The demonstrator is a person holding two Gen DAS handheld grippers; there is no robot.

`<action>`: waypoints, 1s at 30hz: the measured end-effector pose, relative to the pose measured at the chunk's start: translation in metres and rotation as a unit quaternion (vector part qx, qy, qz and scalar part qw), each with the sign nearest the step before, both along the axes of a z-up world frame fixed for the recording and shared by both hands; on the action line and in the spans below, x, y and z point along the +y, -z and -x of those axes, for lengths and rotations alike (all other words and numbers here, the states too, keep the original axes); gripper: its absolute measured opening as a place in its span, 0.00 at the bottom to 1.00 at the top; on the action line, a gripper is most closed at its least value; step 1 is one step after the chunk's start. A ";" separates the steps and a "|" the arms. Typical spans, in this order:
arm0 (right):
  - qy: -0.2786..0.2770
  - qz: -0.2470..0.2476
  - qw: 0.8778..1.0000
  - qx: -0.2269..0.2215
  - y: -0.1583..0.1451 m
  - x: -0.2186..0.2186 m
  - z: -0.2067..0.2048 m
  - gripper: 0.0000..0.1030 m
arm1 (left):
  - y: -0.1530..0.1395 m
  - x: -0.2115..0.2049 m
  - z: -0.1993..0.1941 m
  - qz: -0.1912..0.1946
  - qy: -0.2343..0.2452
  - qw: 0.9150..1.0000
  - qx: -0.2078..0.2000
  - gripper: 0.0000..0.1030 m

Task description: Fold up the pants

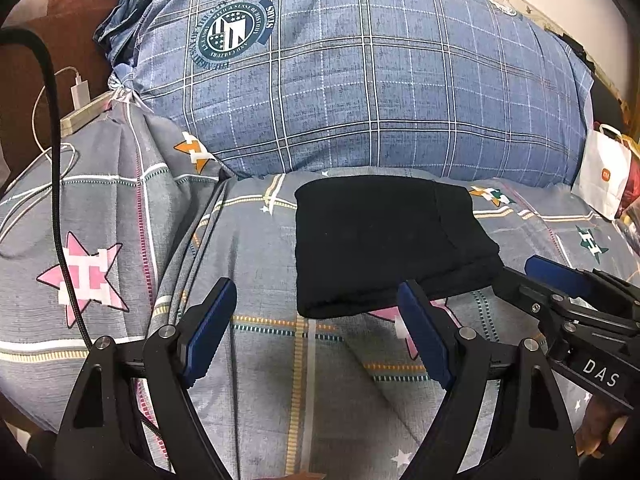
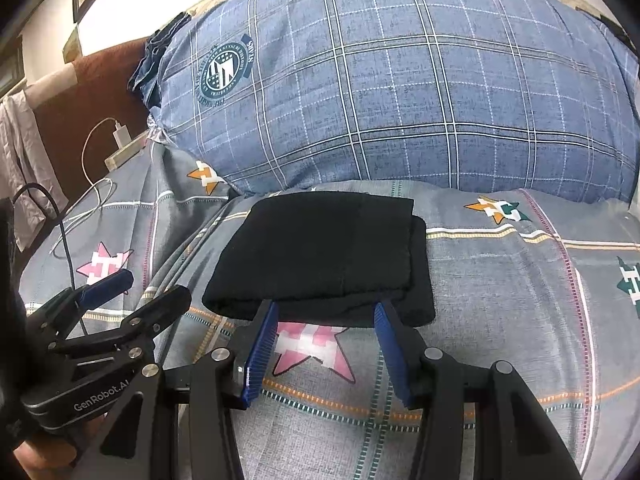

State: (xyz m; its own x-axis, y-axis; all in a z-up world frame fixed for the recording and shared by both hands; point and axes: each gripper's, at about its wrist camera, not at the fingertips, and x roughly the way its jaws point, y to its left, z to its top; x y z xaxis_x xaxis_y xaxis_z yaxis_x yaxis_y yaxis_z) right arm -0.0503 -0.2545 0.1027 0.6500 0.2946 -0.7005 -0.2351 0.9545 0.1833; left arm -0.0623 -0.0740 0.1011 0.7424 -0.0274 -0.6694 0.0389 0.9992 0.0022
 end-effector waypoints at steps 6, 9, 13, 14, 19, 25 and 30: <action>-0.001 -0.001 1.000 0.000 0.001 0.000 -0.002 0.47 | 0.001 0.000 -0.002 -0.001 0.000 1.000 0.003 0.81; -0.003 -0.001 1.000 0.002 0.003 0.000 -0.003 0.47 | 0.003 0.001 -0.003 0.000 0.000 1.000 0.005 0.81; -0.002 0.000 1.000 0.004 0.004 0.001 -0.003 0.47 | 0.004 0.000 -0.004 0.001 0.001 1.000 0.007 0.81; -0.002 0.000 1.000 0.004 0.004 0.001 -0.003 0.47 | 0.005 0.000 -0.005 0.001 0.002 1.000 0.007 0.81; -0.001 0.000 1.000 0.005 0.005 0.001 -0.002 0.47 | 0.005 -0.001 -0.005 0.001 0.004 1.000 0.008 0.81; -0.003 -0.001 1.000 0.004 0.005 -0.001 -0.002 0.47 | 0.003 -0.003 -0.003 0.002 0.006 1.000 0.007 0.81; -0.004 0.001 1.000 0.004 0.004 -0.002 0.000 0.47 | 0.001 -0.004 -0.001 0.002 0.008 1.000 0.005 0.81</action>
State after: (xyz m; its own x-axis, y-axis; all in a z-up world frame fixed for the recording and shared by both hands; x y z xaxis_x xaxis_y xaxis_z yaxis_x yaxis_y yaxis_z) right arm -0.0499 -0.2570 0.0984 0.6422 0.2990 -0.7058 -0.2415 0.9528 0.1840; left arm -0.0618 -0.0781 0.1002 0.7357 -0.0424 -0.6760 0.0553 0.9985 -0.0024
